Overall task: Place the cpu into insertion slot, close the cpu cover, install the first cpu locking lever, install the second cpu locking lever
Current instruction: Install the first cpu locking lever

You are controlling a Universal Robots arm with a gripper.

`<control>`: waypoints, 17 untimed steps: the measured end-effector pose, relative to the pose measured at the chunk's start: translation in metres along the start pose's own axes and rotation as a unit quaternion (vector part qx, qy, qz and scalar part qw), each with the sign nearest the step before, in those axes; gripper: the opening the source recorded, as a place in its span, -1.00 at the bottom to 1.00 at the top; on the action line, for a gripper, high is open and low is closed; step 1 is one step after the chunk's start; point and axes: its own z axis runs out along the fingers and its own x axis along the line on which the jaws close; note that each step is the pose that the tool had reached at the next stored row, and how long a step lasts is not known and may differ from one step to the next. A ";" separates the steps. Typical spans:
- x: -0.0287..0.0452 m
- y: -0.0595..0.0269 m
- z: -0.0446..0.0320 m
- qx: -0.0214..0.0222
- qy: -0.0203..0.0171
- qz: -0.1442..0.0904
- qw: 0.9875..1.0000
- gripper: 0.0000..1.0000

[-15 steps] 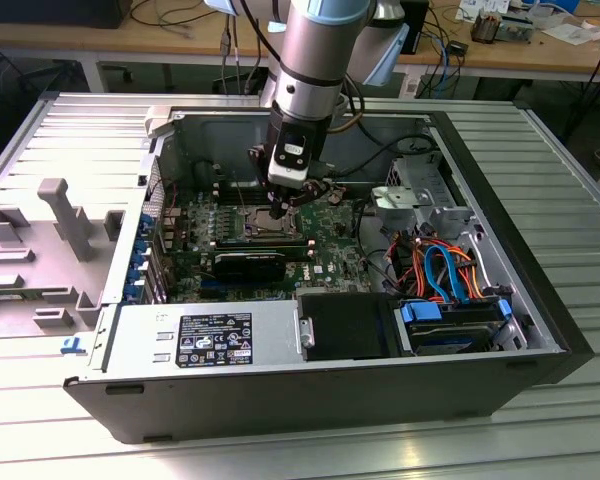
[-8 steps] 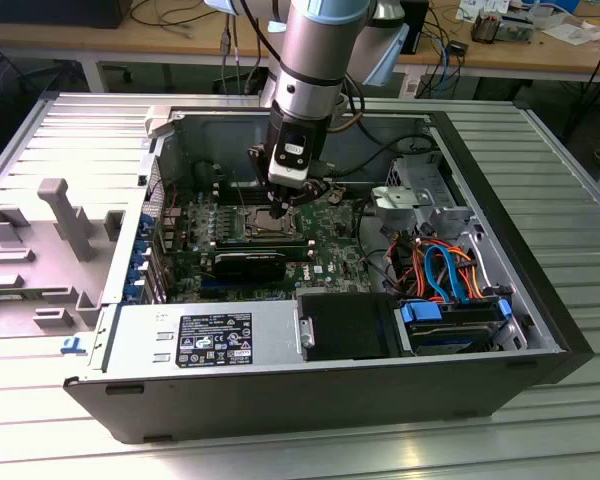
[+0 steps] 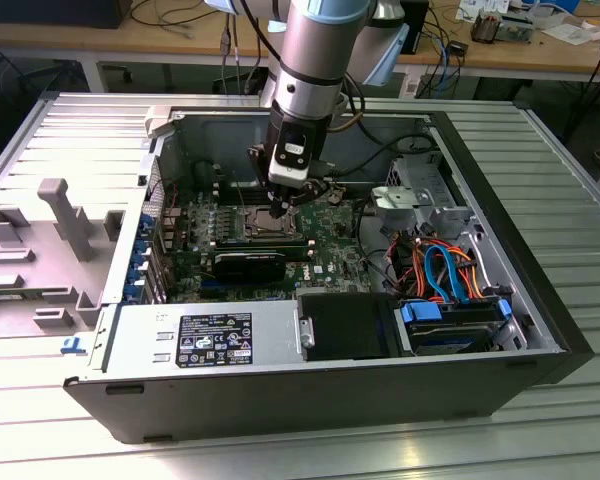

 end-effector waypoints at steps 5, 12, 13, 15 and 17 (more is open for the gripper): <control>0.0000 0.0000 -0.0003 0.000 0.000 -0.001 1.000 -0.79; 0.0001 -0.0001 -0.0008 -0.001 0.000 -0.003 1.000 -0.79; 0.0001 -0.0001 -0.0009 -0.001 0.000 -0.003 1.000 -0.79; 0.0001 -0.0001 -0.0010 -0.001 0.001 -0.003 1.000 -0.79; 0.0001 -0.0001 -0.0011 -0.001 0.001 -0.004 1.000 -0.79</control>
